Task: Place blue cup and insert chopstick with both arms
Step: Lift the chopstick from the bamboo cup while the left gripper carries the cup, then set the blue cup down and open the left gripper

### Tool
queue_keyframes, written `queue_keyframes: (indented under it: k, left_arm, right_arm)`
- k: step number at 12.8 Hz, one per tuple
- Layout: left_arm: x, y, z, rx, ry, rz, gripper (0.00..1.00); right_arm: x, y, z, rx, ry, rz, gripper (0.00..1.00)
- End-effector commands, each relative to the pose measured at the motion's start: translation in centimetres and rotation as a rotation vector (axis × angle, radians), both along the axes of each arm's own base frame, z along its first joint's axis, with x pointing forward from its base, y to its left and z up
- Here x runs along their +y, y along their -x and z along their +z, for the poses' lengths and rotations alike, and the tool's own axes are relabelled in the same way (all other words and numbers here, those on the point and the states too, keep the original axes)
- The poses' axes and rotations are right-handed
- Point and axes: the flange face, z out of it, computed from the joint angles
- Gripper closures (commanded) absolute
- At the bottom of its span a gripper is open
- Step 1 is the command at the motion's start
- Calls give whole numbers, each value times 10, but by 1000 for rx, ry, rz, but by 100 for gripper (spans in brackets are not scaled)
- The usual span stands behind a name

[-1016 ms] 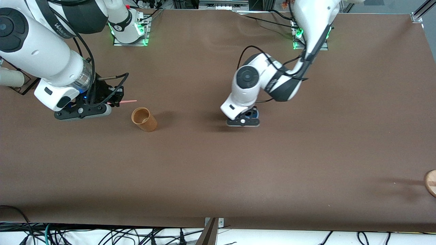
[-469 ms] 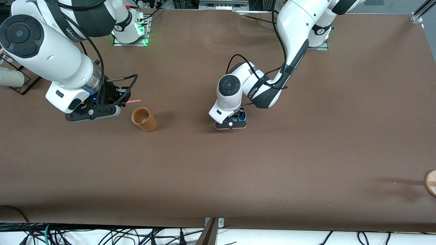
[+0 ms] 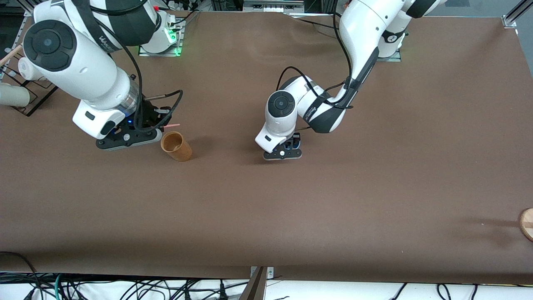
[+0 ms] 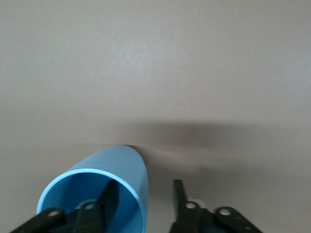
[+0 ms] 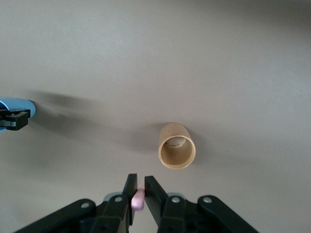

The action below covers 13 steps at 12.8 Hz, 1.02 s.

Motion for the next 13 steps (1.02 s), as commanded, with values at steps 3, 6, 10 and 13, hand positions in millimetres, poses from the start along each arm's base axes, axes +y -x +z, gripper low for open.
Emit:
queue_keyframes:
  k: [3,6,10,13]
  left_arm:
    - [27,-7,93,21,6,44,0]
    - [102,-23,187,71,32,-11,0]
    - [228,-42,292,-8,31,-20,0]
    - [322,-43,334,-12,16,-180,0]
  right_arm:
    - [25,1,3,-34,-19,-45,100]
    - [70,3,-13,-72,-60,-110,100]
    - [154,15,-45,-139,-142,-207,100]
    - [209,27,-66,-177,-197,-288,100]
